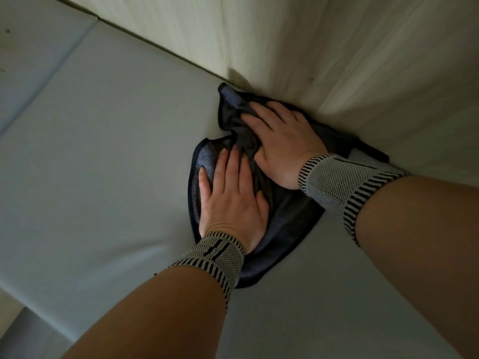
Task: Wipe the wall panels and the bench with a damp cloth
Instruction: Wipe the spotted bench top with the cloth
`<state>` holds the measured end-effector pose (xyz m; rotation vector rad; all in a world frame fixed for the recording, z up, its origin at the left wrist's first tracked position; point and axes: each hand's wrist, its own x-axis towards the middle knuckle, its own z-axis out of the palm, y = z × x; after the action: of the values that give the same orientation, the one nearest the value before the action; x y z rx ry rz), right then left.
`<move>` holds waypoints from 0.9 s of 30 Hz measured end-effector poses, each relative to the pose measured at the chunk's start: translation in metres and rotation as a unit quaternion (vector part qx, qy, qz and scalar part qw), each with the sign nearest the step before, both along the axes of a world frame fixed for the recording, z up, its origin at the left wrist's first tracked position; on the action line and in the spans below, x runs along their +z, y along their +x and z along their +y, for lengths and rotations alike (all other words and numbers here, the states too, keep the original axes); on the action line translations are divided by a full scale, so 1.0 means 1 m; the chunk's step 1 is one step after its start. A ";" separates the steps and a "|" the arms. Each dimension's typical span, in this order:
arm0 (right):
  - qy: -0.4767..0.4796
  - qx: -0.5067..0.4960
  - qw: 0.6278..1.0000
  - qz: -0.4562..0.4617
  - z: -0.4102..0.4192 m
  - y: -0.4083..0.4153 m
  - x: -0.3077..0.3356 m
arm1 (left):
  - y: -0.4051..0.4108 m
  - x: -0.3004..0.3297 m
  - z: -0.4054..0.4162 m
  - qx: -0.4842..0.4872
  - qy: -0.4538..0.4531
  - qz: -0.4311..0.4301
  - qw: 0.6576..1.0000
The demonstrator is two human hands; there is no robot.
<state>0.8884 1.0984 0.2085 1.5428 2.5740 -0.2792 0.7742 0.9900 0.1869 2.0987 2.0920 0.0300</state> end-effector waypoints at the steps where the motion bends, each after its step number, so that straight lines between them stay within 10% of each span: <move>1: 0.010 -0.048 0.999 0.020 -0.009 0.003 -0.002 | 0.000 0.000 0.000 0.000 0.000 0.001 1.000; 6: 0.058 -0.307 0.950 0.012 -0.062 0.022 -0.004 | -0.001 -0.002 -0.001 0.000 0.008 0.002 1.000; 14: 0.038 -0.002 0.999 -0.010 -0.016 0.021 -0.003 | -0.001 -0.006 -0.001 0.001 0.028 0.012 1.000; 27: 0.003 -0.322 0.947 0.013 -0.086 0.047 -0.005 | -0.003 0.004 -0.002 -0.025 -0.019 0.023 0.999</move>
<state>0.9356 1.0120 0.2039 2.3515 1.9981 -0.3491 0.7713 0.9882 0.1907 2.1494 2.0483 -0.0651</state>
